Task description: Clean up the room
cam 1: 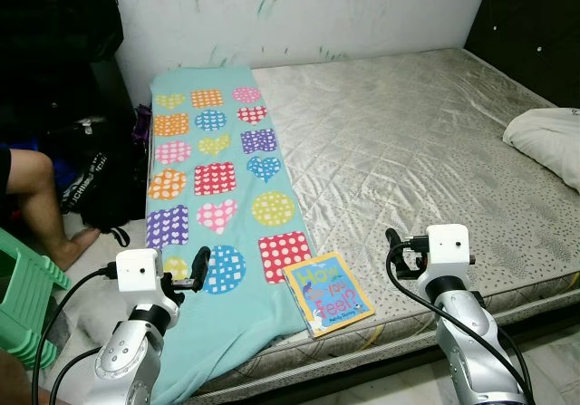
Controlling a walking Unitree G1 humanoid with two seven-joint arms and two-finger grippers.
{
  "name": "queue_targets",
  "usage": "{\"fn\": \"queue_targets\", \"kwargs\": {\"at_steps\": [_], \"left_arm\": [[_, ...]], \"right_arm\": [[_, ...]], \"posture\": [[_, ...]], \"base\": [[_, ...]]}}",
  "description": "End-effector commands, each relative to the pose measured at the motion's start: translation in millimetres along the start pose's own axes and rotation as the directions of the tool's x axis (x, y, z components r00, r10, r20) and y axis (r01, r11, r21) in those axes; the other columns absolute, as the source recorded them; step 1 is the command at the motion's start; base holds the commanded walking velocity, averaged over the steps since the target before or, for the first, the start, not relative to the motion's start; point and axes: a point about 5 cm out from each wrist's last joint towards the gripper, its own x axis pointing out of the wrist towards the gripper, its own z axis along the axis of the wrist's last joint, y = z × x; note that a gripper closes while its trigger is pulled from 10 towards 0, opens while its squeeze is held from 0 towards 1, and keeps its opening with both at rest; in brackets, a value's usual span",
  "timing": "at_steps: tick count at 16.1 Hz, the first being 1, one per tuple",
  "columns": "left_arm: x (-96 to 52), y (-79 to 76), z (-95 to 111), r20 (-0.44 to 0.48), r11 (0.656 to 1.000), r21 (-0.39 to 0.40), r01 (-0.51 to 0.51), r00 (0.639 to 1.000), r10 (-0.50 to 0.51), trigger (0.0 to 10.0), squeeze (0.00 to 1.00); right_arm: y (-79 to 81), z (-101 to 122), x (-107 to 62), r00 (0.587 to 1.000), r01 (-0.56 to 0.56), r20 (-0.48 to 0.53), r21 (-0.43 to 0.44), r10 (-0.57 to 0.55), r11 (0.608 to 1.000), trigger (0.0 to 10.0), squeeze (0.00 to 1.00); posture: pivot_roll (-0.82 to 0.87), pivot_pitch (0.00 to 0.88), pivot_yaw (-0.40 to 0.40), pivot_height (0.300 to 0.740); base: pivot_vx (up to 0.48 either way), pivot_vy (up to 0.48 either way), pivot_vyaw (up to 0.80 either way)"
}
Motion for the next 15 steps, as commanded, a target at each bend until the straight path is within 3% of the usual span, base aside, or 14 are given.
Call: {"fn": "queue_targets", "kwargs": {"at_steps": [1, 15], "left_arm": [[2.2, 0.2, 2.2, 0.008, 1.000, 0.013, 0.001, 1.000, -0.001, 10.0, 0.00], [3.3, -1.2, 2.5, 0.011, 1.000, 0.022, 0.003, 1.000, -0.003, 10.0, 0.00]], "right_arm": [[-0.6, 2.7, 1.9, 1.000, -0.003, 0.012, -0.002, 0.003, 1.000, 10.0, 0.00], [-0.2, 3.6, 1.5, 1.000, -0.002, 0.020, -0.003, 0.002, 1.000, 10.0, 0.00]], "posture": [[-0.11, 0.000, 0.002, 0.740], [-0.11, 0.000, 0.001, 0.740]], "base": [[0.000, 0.000, 0.00], [0.000, 0.000, 0.00]]}}
